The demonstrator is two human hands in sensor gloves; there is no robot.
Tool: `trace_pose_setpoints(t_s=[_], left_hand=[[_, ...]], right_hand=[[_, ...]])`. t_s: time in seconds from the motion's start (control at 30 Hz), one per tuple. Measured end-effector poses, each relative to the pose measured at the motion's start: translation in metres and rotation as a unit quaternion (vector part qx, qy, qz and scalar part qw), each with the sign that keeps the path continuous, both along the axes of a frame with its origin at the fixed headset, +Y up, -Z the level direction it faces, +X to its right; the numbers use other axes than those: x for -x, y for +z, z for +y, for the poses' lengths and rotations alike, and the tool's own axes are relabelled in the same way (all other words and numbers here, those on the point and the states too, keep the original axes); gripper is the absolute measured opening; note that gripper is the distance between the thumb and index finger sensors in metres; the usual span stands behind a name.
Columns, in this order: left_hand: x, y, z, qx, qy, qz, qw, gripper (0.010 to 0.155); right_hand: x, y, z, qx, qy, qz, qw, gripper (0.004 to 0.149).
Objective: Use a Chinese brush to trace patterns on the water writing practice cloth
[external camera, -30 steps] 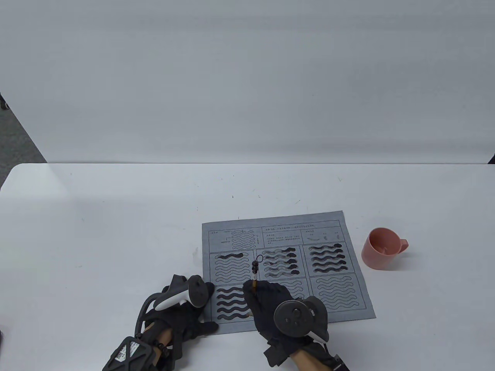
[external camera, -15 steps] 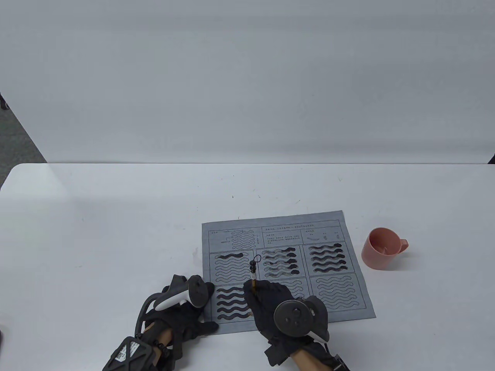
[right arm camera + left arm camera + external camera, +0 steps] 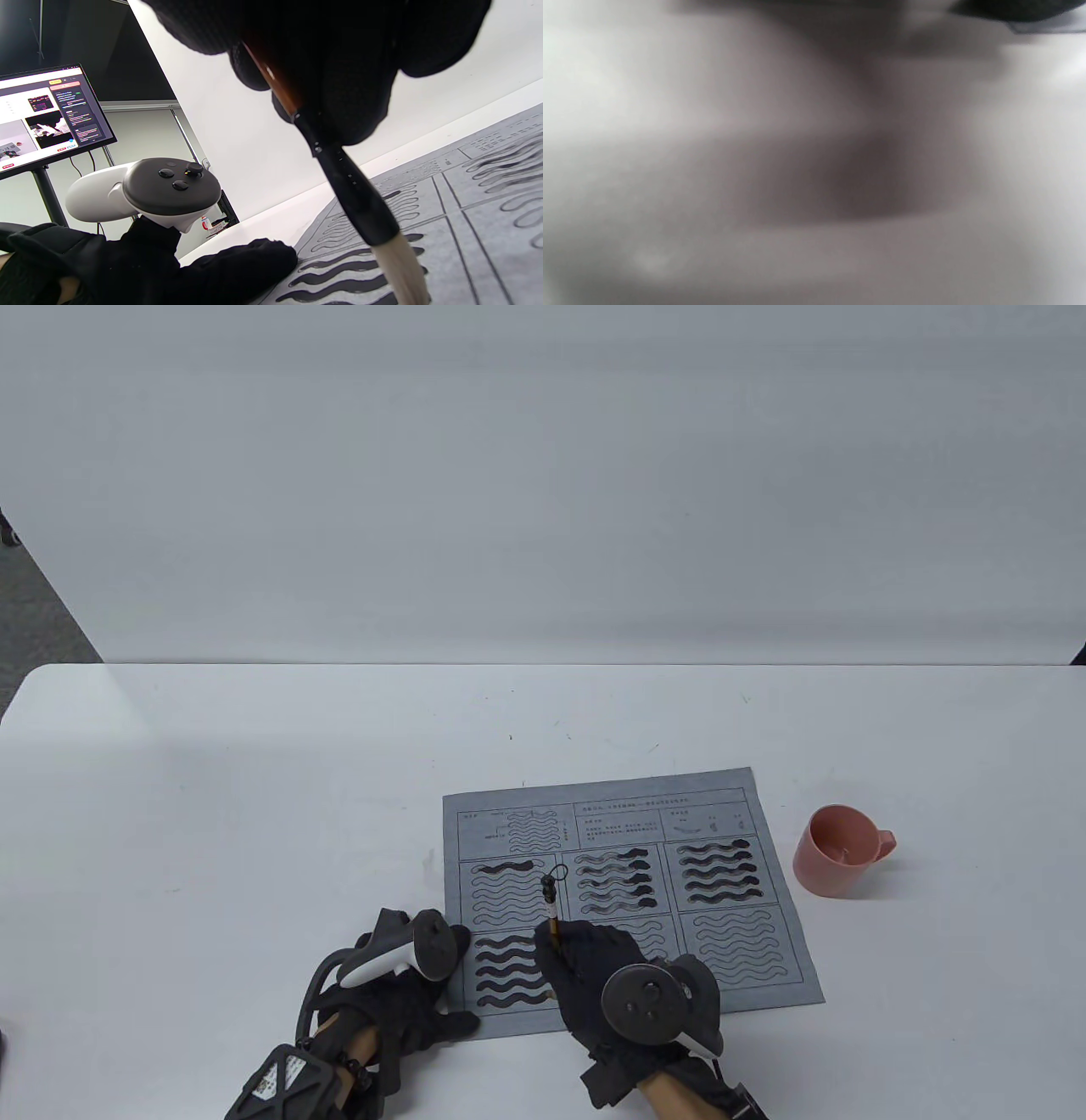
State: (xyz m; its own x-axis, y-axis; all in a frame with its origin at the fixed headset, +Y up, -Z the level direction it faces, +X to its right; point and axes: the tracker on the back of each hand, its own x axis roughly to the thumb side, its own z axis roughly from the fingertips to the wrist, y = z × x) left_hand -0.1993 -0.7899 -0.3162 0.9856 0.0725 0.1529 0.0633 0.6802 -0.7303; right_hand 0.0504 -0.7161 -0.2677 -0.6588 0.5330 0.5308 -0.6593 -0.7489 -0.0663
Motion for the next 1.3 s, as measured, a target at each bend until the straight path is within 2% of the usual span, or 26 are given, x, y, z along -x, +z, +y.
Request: trace_pose_setpoints(t_s=[1.3], left_hand=[[-0.0001,0.0,-0.0002,0.0,0.0,0.0,1.0,0.099]], right_hand=[[-0.0017,0.0,0.002,-0.003,-0.01,0.0,1.0,0.04]])
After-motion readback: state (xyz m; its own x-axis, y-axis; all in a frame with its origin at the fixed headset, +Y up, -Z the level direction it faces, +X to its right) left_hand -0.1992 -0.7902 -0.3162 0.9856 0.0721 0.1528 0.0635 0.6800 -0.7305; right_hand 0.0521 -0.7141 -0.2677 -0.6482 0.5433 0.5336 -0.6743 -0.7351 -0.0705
